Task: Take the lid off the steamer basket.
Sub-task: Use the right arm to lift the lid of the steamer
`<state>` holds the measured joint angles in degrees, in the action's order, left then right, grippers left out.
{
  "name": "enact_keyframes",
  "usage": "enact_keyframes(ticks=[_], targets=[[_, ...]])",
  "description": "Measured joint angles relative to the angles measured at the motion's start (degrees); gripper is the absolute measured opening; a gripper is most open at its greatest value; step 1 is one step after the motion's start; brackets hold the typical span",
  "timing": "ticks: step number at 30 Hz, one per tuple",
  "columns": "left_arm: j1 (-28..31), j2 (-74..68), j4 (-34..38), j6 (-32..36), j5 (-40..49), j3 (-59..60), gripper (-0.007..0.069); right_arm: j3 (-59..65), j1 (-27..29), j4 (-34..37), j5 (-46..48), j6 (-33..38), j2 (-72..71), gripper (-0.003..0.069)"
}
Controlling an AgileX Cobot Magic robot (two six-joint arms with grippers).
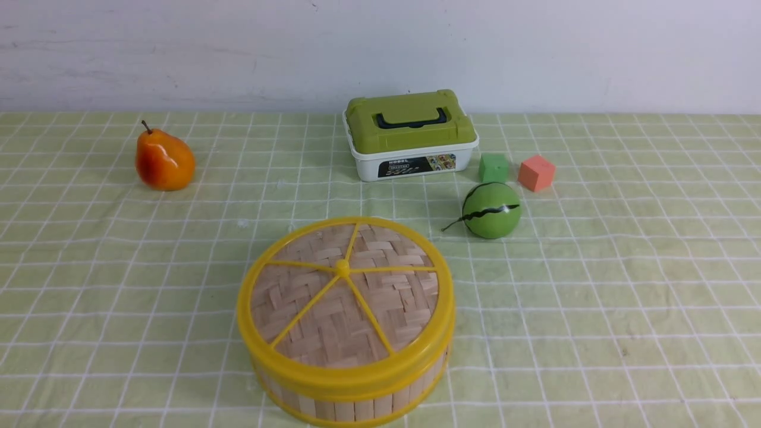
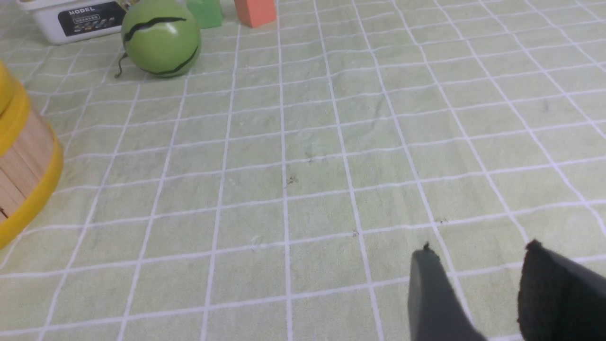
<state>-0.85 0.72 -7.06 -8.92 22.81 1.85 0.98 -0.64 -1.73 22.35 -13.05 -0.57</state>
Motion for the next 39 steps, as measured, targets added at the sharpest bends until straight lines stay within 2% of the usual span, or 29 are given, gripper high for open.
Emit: enact_keyframes(ticks=[8, 15, 30, 34, 35, 36, 37, 38, 39], targets=[[0.0, 0.0, 0.0, 0.0, 0.0, 0.0, 0.0239, 0.0, 0.0, -0.1, 0.0, 0.0, 0.0, 0.0241], [0.0, 0.0, 0.0, 0.0, 0.0, 0.0, 0.0239, 0.0, 0.0, -3.0, 0.0, 0.0, 0.0, 0.0241], [0.0, 0.0, 0.0, 0.0, 0.0, 0.0, 0.0239, 0.0, 0.0, -3.0, -0.1, 0.0, 0.0, 0.0241], [0.0, 0.0, 0.0, 0.0, 0.0, 0.0, 0.0239, 0.0, 0.0, 3.1, -0.8, -1.9, 0.0, 0.0241], [0.0, 0.0, 0.0, 0.0, 0.0, 0.0, 0.0239, 0.1, 0.0, 8.6, -1.4, -5.0, 0.0, 0.0241], [0.0, 0.0, 0.0, 0.0, 0.0, 0.0, 0.0239, 0.2, 0.0, 10.5, -1.6, -6.0, 0.0, 0.0241], [0.0, 0.0, 0.0, 0.0, 0.0, 0.0, 0.0239, 0.4, 0.0, 19.4, -2.1, -10.4, 0.0, 0.0241], [0.0, 0.0, 0.0, 0.0, 0.0, 0.0, 0.0239, 0.5, 0.0, 24.4, -2.2, -13.1, 0.0, 0.0241], [0.0, 0.0, 0.0, 0.0, 0.0, 0.0, 0.0239, 0.5, 0.0, 25.2, -2.2, -13.6, 0.0, 0.0241]])
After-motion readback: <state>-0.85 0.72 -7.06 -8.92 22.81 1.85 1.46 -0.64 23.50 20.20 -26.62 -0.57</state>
